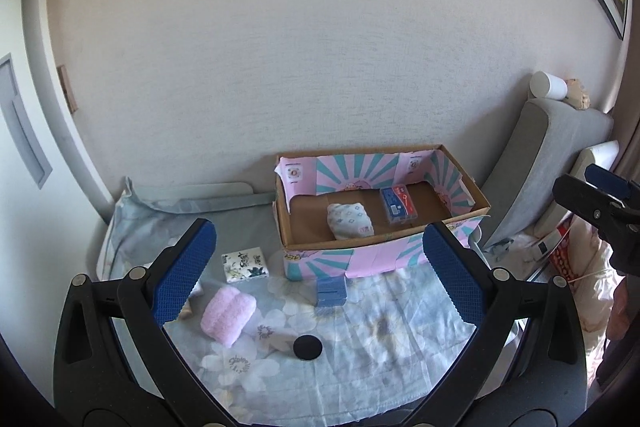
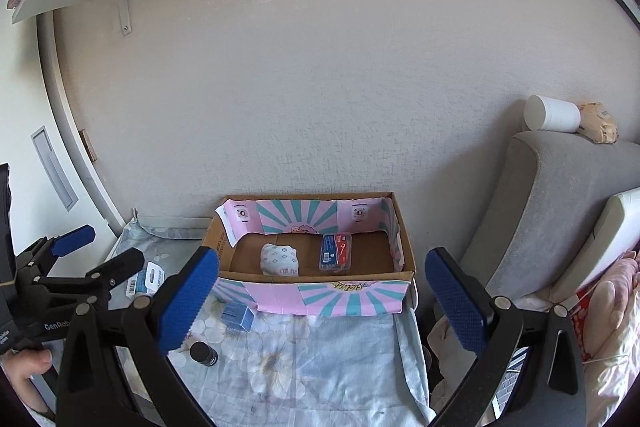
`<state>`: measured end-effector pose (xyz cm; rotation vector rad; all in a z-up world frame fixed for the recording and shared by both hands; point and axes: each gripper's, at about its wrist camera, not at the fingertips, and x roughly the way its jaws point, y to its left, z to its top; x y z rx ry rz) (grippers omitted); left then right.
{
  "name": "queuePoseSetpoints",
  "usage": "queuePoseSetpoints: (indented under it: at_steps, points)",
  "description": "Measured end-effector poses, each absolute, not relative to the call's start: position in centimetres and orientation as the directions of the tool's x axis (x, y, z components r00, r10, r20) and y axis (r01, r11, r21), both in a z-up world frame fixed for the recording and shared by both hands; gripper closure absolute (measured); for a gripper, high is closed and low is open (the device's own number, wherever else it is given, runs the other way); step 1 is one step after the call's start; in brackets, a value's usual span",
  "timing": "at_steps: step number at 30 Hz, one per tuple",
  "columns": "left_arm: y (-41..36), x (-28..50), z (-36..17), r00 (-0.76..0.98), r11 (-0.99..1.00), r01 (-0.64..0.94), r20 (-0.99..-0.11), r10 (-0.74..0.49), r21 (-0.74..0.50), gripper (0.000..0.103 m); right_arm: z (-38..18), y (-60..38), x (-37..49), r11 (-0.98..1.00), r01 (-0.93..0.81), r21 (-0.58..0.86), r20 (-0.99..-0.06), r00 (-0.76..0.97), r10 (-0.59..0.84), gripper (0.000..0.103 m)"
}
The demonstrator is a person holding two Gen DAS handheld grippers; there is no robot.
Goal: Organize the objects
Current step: 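Withdraw both tools from the cardboard box back over the bed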
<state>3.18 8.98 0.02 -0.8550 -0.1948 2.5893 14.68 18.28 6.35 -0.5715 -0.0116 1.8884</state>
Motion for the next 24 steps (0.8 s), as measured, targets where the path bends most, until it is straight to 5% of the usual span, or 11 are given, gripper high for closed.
queuePoseSetpoints:
  at_steps: [24]
  points:
    - [-5.5,4.0,-2.5,-0.784,-0.95,-0.155,-0.552,0.284,-0.269,0.0,1.5,15.0,5.3,-0.507,-0.816,-0.276,-0.443,-0.36,0.821,0.0]
